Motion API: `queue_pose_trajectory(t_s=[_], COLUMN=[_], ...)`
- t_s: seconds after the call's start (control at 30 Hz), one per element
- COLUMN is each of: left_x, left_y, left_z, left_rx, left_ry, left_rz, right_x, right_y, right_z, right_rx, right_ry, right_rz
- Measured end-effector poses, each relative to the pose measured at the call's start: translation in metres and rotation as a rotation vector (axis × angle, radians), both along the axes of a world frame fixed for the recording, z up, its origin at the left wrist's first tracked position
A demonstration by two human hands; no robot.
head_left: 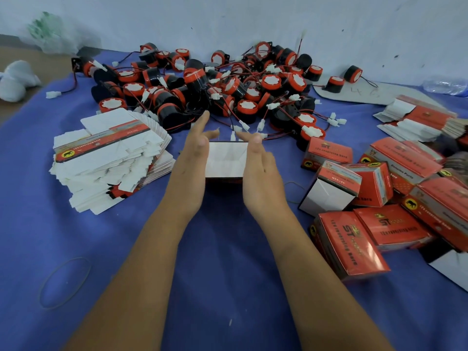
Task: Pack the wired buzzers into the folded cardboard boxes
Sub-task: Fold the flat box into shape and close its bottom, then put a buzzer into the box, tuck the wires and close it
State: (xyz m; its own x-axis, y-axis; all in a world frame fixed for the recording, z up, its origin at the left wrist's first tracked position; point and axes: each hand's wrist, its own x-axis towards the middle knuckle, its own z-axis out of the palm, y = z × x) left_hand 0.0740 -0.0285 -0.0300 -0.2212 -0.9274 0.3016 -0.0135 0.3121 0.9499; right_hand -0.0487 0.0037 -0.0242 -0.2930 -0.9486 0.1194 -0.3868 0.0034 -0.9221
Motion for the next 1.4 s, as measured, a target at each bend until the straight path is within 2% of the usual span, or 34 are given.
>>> queue_pose_trajectory(t_s=[0.07,0.17,0.3,0.37,0.43,0.5,0.53,0.67,0.73,0.87,1.03,1.17,1.4], left_x=[0.0,-0.004,-0.006,-0.007,-0.009,-0.011,-0.011,-0.009,-0.007,-0.006,-0.005,-0.007,-0.008], left_y=[0.001,-0.003,-0.01,-0.014,-0.019,-0.023,-0.023,-0.025,-0.027,-0.028,-0.026,-0.026,-0.029], left_z=[-0.001,-0.002,-0.01,-0.013,-0.015,-0.018,-0.019,-0.024,-0.025,-0.025,-0.023,-0.022,-0.024], left_rx=[-0.052,-0.063,0.13,0.177,0.162,0.149,0.143,0.099,0.078,0.072,0.082,0.087,0.084], left_ry=[0.041,0.069,0.084,0.088,0.093,0.105,0.087,-0.058,-0.108,-0.134,-0.181,-0.202,-0.189], left_rz=[-0.014,-0.003,-0.026,0.071,0.206,0.292,0.304,0.31,0.329,0.343,0.328,0.303,0.284], right_x=[0.003,0.005,0.001,0.001,0.0,-0.007,-0.014,-0.045,-0.061,-0.082,-0.1,-0.102,-0.083], right_y=[0.001,-0.002,-0.004,-0.007,-0.018,-0.037,-0.047,-0.074,-0.078,-0.085,-0.089,-0.087,-0.08], right_z=[0.003,0.007,-0.002,-0.004,-0.004,-0.002,-0.001,-0.004,-0.008,-0.006,-0.002,-0.002,-0.007], right_rx=[-0.025,-0.169,-0.269,-0.308,-0.31,-0.277,-0.259,-0.133,-0.053,0.049,0.382,0.314,0.11], right_ry=[-0.144,-0.419,-0.372,-0.4,-0.41,-0.302,-0.181,0.584,0.793,0.782,0.816,0.891,0.978], right_rz=[0.015,-0.01,0.044,0.108,0.045,-0.128,-0.204,-0.327,-0.436,-0.613,-0.685,-0.661,-0.458])
